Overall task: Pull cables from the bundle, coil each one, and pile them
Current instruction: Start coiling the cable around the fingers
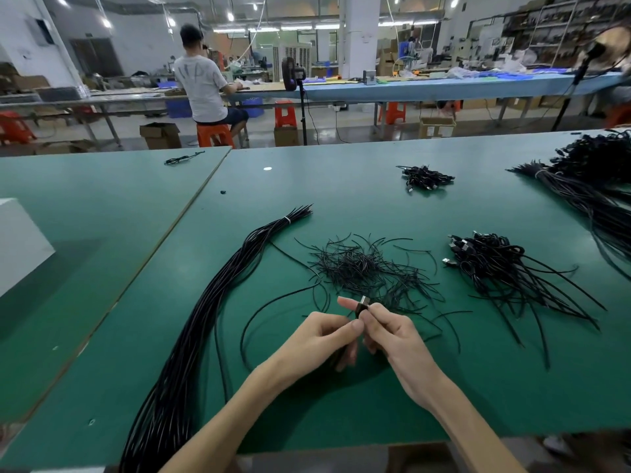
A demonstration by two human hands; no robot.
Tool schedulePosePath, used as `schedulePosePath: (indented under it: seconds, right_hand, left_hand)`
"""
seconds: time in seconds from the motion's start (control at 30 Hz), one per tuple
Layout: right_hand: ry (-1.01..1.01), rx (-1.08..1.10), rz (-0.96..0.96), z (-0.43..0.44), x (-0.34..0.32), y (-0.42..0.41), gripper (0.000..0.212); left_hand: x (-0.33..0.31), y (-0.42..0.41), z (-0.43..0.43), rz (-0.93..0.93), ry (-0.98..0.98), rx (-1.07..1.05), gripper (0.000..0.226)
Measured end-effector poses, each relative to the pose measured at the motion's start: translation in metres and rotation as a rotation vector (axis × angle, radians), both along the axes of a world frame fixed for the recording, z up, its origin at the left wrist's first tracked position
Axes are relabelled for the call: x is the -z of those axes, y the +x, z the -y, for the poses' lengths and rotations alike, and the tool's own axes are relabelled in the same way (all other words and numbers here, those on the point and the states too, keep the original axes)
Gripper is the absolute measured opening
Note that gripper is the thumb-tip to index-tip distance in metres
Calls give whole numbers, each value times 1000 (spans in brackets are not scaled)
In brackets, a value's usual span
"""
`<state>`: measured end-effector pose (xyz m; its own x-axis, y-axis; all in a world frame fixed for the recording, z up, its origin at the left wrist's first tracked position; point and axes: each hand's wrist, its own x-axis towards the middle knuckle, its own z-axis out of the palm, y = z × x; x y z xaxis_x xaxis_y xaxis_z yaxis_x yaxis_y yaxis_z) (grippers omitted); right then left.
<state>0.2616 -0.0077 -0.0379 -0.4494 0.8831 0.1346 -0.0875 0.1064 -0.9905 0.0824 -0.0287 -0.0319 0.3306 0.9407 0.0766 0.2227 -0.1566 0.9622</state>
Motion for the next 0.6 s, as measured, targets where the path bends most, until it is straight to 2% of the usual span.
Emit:
schedulePosePath:
  seconds: [0.13,0.27,0.37,0.47,0.6]
  right_hand:
    - [-6,-37,12,0,4,0,35]
    - [13,-49,37,1,4,-3,36]
    - [-34,-73,-38,1,5,-6,42]
    - [-80,-41,-30,0,5,-6,61]
    - [-17,-91,48,1,1,-7,60]
  left_hand:
    - [-7,0,-1,151,-179,157,53]
    - [-12,-5,-6,178,-211,255,50]
    - [-15,-7,-9,279,-228,273,41]
    - [-18,-2,-14,517,-214,128,39]
    - [-27,5,-20,906,-252,-164,38]
